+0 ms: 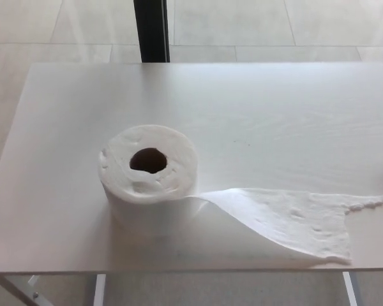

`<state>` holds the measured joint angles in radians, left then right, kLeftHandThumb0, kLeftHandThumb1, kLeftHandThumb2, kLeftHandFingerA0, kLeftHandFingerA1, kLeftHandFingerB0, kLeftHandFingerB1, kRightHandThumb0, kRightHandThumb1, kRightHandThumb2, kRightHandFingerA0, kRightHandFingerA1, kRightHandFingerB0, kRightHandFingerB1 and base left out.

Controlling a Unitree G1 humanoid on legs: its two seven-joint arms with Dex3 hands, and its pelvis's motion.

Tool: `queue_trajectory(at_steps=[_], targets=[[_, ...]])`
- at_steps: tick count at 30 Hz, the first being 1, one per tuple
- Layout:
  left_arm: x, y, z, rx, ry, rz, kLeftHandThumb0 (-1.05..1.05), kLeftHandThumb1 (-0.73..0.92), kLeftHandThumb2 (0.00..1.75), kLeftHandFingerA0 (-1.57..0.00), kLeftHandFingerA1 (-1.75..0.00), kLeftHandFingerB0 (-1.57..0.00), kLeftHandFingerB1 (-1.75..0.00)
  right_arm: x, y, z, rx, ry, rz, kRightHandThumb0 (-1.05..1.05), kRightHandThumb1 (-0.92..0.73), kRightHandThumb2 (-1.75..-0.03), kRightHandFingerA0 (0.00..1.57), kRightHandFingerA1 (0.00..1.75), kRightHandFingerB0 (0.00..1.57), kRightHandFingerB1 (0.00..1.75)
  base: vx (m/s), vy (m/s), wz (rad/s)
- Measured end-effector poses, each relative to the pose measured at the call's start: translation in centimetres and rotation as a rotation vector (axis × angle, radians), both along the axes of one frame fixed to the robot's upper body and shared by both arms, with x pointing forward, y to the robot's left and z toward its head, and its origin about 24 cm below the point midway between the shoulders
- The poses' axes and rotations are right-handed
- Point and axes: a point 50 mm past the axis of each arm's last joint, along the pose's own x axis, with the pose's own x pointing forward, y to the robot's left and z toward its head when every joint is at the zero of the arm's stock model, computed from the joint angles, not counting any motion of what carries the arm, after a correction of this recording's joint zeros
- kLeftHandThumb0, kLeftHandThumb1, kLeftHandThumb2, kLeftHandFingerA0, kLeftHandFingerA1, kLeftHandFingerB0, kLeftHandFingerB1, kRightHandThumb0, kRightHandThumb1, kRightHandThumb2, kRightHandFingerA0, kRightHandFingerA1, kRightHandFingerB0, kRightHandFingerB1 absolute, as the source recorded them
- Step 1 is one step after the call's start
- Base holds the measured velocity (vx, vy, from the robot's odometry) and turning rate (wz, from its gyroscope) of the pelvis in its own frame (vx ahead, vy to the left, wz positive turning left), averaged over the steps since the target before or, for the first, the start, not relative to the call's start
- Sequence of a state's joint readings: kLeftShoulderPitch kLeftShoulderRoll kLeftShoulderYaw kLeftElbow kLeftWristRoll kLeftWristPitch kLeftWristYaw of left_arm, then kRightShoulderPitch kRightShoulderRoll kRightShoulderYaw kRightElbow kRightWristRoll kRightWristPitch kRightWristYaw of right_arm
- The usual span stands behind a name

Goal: A toilet paper roll is kept in the middle of the desk infront of the robot. The robot places its left hand on the top of the toilet paper roll to hold it still and uses its right hand to tear off a piece of toilet paper from it and hands the paper to a person

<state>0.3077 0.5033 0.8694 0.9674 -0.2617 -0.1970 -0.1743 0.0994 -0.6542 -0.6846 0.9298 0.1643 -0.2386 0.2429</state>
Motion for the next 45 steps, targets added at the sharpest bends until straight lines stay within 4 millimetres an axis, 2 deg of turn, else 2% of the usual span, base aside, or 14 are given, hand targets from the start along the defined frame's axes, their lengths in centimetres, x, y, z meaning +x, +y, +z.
queue_trajectory(at_steps=[2, 3, 5, 6, 10, 11, 17, 18, 19, 20, 21, 27, 42, 45], targets=[[1.9, 0.3, 1.1, 0.044, -0.055, -0.044, -1.05, 0.36, 0.95, -0.78, -0.71, -0.73, -0.68, 1.4, 0.2, 1.1, -0.026, -0.051, 0.037, -0.66, -0.56, -0.57, 0.31, 0.45, 0.38, 0.37, 0.00, 0.000, 0.00], [2.8, 0.3, 1.7, 0.063, -0.080, -0.064, -1.05, 0.64, 0.62, -0.76, -0.74, -0.75, -0.63, 2.0, 0.4, 1.6, -0.040, -0.073, 0.054, -0.62, -0.56, -0.57, 0.31, 0.41, 0.37, 0.35, 0.00, 0.000, 0.00], [4.2, 0.4, 2.6, 0.095, -0.124, -0.098, -1.00, 0.44, 0.89, -0.74, -0.62, -0.62, -0.61, 3.0, 0.6, 2.4, -0.061, -0.109, 0.082, -0.48, -0.54, -0.57, 0.28, 0.32, 0.29, 0.31, 0.00, 0.000, 0.00], [5.7, 0.3, 3.6, 0.127, -0.169, -0.133, -0.94, 0.63, 0.60, -0.64, -0.53, -0.56, -0.48, 3.9, 0.9, 3.1, -0.079, -0.139, 0.108, -0.49, -0.55, -0.57, 0.29, 0.34, 0.32, 0.31, 0.00, 0.000, 0.00], [10.0, -0.3, 6.4, 0.202, -0.294, -0.238, -0.81, 0.68, 0.61, -0.40, -0.52, -0.35, -0.37, 6.3, 2.3, 4.2, -0.107, -0.206, 0.188, -0.50, -0.53, -0.57, 0.35, 0.37, 0.34, 0.32, 0.00, 0.000, 0.00], [11.1, -0.6, 7.2, 0.221, -0.329, -0.268, -0.60, 0.72, 0.60, -0.35, -0.57, -0.25, -0.44, 7.0, 2.8, 4.4, -0.111, -0.222, 0.213, -0.58, -0.42, -0.80, 0.37, 0.53, 0.26, 0.43, 0.00, 0.000, 0.00], [17.3, -3.3, 11.7, 0.305, -0.500, -0.447, -0.66, 0.64, 0.58, -0.31, -0.50, -0.31, -0.38, 10.6, 6.6, 5.1, -0.125, -0.303, 0.376, -0.68, -0.56, -0.58, 0.45, 0.46, 0.40, 0.33, 0.00, 0.000, 0.00], [18.4, -4.1, 12.5, 0.317, -0.529, -0.486, -0.67, 0.48, 0.94, -0.42, -0.65, -0.19, -0.48, 11.3, 7.6, 5.3, -0.129, -0.316, 0.415, -0.69, -0.56, -0.58, 0.43, 0.44, 0.39, 0.32, 0.00, 0.000, 0.00], [19.2, -4.6, 13.1, 0.325, -0.548, -0.512, -0.76, 0.58, 0.65, -0.42, -0.54, -0.32, -0.39, 11.7, 8.2, 5.4, -0.133, -0.324, 0.441, -0.69, -0.53, -0.58, 0.42, 0.42, 0.41, 0.34, 0.00, 0.000, 0.00], [20.6, -5.8, 14.3, 0.341, -0.585, -0.568, -0.70, 0.48, 0.96, -0.44, -0.63, -0.19, -0.46, 12.6, 9.6, 5.6, -0.142, -0.337, 0.497, -0.70, -0.54, -0.57, 0.35, 0.43, 0.40, 0.35, 0.00, 0.000, 0.00], [21.6, -6.6, 15.1, 0.352, -0.609, -0.609, -0.75, 0.66, 0.60, -0.46, -0.51, -0.37, -0.37, 13.1, 10.5, 5.8, -0.151, -0.342, 0.538, -0.74, -0.57, -0.58, 0.30, 0.43, 0.38, 0.34, 0.00, 0.000, 0.00], [26.2, -13.0, 19.8, 0.432, -0.712, -0.873, -0.73, 0.68, 0.61, -0.44, -0.53, -0.38, -0.38, 15.7, 17.0, 6.4, -0.224, -0.341, 0.809, -0.81, -0.60, -0.59, 0.29, 0.46, 0.37, 0.36, 0.00, 0.000, 0.00], [28.5, -26.3, 22.1, 0.516, -0.706, -1.354, -0.67, 0.66, 0.62, -0.49, -0.55, -0.40, -0.41, 16.1, 28.4, 3.7, -0.320, -0.214, 1.261, -0.67, -0.63, -0.59, 0.22, 0.51, 0.34, 0.39, 0.00, 0.000, 0.00], [28.4, -28.4, 21.4, 0.528, -0.662, -1.432, -0.61, 0.69, 0.61, -0.51, -0.54, -0.45, -0.42, 15.7, 29.9, 3.2, -0.345, -0.186, 1.324, -0.61, -0.49, -0.86, 0.18, 0.56, 0.32, 0.52, 0.00, 0.000, 0.00]])
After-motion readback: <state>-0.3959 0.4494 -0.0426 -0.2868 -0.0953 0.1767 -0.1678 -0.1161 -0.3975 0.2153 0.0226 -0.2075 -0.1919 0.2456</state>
